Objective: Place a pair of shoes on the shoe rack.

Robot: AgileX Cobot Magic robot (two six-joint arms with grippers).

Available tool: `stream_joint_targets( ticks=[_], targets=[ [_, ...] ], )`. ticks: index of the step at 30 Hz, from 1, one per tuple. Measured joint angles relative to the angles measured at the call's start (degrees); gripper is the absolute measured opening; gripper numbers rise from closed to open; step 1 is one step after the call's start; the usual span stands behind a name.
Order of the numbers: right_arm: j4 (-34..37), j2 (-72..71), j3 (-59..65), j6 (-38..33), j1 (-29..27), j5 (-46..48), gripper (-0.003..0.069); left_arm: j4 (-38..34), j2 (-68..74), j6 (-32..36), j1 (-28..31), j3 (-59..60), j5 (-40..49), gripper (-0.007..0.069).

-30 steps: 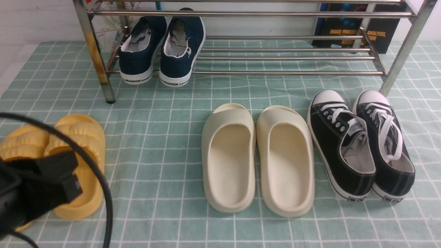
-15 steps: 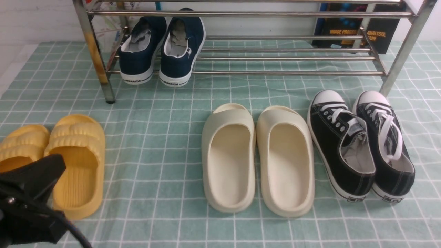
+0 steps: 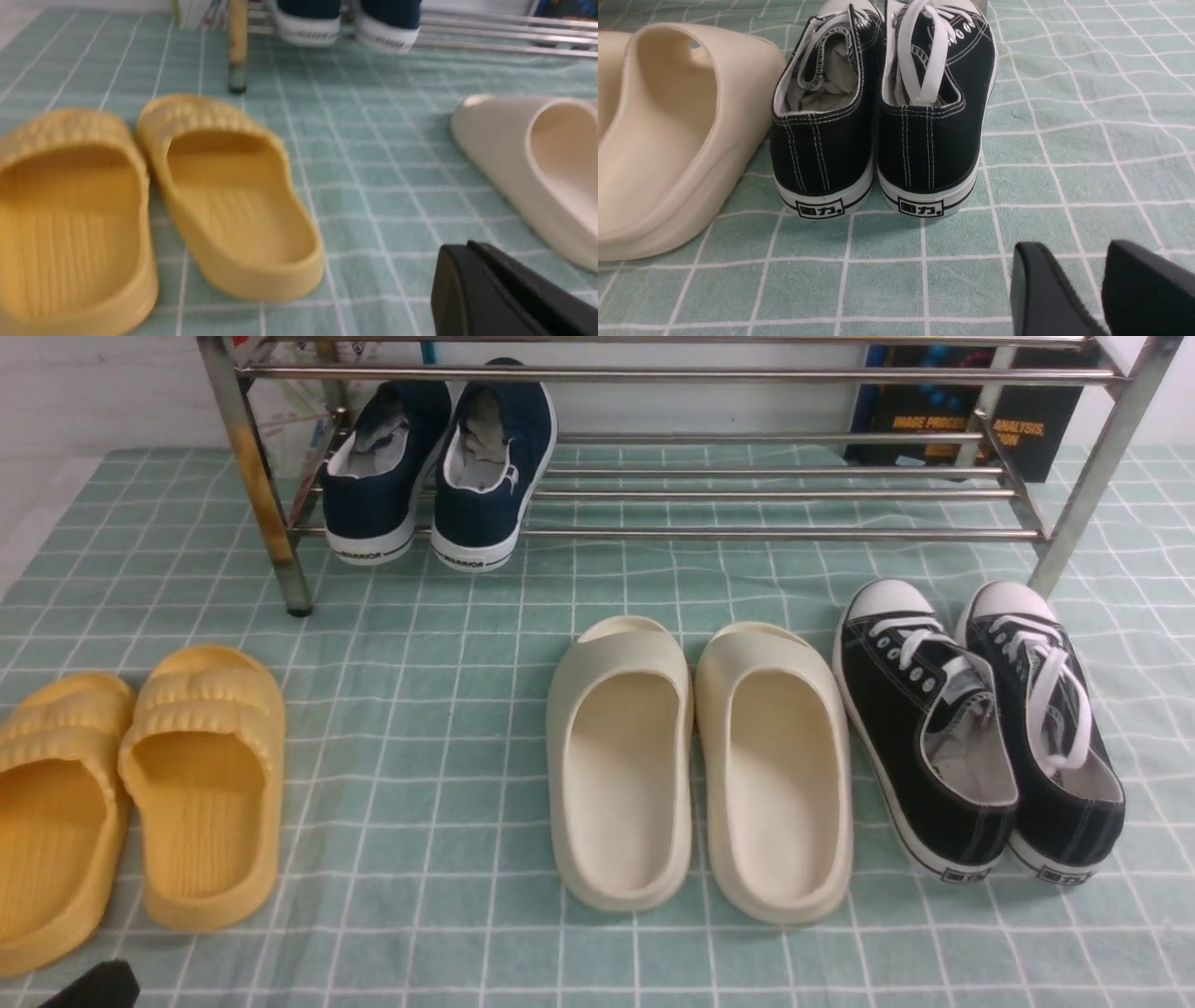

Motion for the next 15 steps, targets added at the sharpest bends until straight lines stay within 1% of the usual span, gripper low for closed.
stream_joint_targets(
  ticks=[3, 8, 15],
  targets=[
    [0.0, 0.0, 0.0, 0.0, 0.0, 0.0, 0.0239, -2.5, 0.0, 1.9, 2.4, 0.3, 4.5, -0.0013],
    [0.0, 0.0, 0.0, 0.0, 0.0, 0.0, 0.0239, -3.6, 0.0, 4.9, 2.8, 0.3, 5.0, -0.0013],
    [0.0, 0.0, 0.0, 0.0, 0.0, 0.0, 0.0239, -4.1, 0.0, 5.5, 2.8, 0.3, 5.0, -0.0013]
  ],
)
